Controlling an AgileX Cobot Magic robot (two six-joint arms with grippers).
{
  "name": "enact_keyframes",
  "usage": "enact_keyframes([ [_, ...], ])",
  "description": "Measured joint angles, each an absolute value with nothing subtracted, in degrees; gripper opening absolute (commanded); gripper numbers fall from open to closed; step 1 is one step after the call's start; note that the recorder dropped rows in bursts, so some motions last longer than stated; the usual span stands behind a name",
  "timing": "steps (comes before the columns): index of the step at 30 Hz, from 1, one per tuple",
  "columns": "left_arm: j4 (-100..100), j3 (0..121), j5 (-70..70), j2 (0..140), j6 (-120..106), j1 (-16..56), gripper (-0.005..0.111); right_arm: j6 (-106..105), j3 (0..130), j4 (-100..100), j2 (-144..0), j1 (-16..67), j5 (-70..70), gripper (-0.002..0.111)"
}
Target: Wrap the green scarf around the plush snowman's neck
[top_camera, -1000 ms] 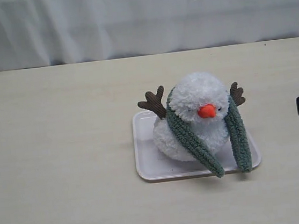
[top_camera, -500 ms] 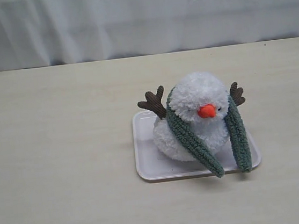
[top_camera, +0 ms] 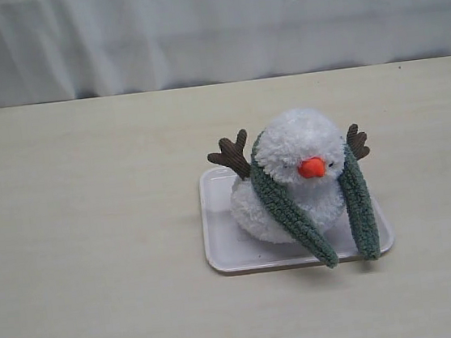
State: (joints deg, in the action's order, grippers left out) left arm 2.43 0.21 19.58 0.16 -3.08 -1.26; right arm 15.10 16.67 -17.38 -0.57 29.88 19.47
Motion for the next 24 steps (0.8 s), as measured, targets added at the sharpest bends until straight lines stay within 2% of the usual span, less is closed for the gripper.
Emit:
enact_keyframes([
  [4,2.43,0.21,19.58,0.16,-3.08,-1.26,0.0,8.54,10.22,-16.1,-0.25,21.76,5.0,0.004],
  [9,2.43,0.21,19.58,0.16,-3.08,-1.26,0.0,2.32,4.26,-11.5,-0.25,16.27,-2.45,0.004],
  [13,2.43,0.21,19.58,0.16,-3.08,-1.26,0.0,-1.49,0.48,-7.56,-0.25,13.75,-3.1,0.004],
  [24,2.43,0.21,19.58,0.16,-3.08,-1.26,0.0,-1.32,0.16,-4.04,-0.25,4.8,5.99,0.004],
])
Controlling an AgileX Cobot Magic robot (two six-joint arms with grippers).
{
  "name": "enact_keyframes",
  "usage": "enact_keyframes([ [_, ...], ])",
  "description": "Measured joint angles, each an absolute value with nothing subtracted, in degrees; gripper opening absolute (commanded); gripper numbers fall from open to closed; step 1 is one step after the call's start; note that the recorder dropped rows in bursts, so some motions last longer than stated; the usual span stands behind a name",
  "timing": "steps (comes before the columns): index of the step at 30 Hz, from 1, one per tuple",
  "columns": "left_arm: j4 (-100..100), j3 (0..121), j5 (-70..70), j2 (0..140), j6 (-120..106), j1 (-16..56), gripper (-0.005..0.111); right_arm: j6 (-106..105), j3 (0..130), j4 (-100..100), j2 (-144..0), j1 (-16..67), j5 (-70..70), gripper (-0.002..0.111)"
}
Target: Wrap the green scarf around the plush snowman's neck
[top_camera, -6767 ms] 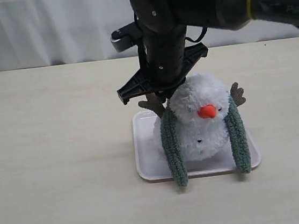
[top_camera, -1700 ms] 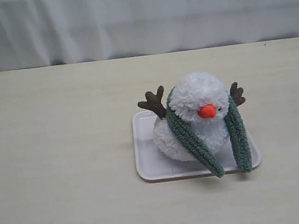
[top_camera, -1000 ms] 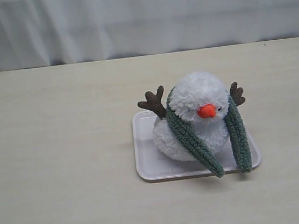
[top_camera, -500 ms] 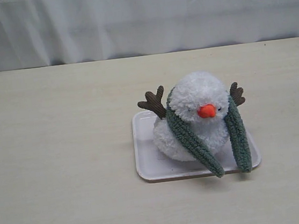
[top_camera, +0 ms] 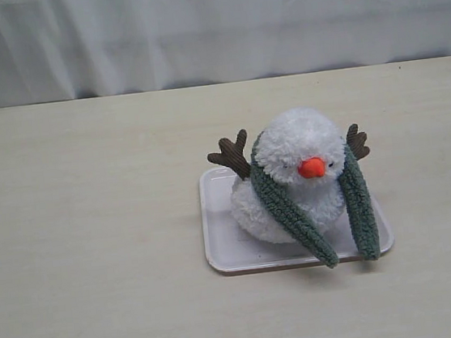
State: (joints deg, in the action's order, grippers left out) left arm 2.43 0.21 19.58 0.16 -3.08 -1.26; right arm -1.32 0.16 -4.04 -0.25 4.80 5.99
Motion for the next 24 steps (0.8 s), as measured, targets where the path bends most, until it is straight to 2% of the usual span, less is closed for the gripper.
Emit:
enact_keyframes([
  [8,2.43,0.21,19.58,0.16,-3.08,-1.26,0.0,0.39,0.16,-3.57,-0.25,-1.71,13.25,0.004],
  [14,2.43,0.21,19.58,0.16,-3.08,-1.26,0.0,0.51,0.16,-3.57,-0.25,-1.94,19.05,0.004],
  [24,2.43,0.21,19.58,0.16,-3.08,-1.26,0.0,0.62,0.16,-3.48,-0.25,-1.94,19.51,0.004],
])
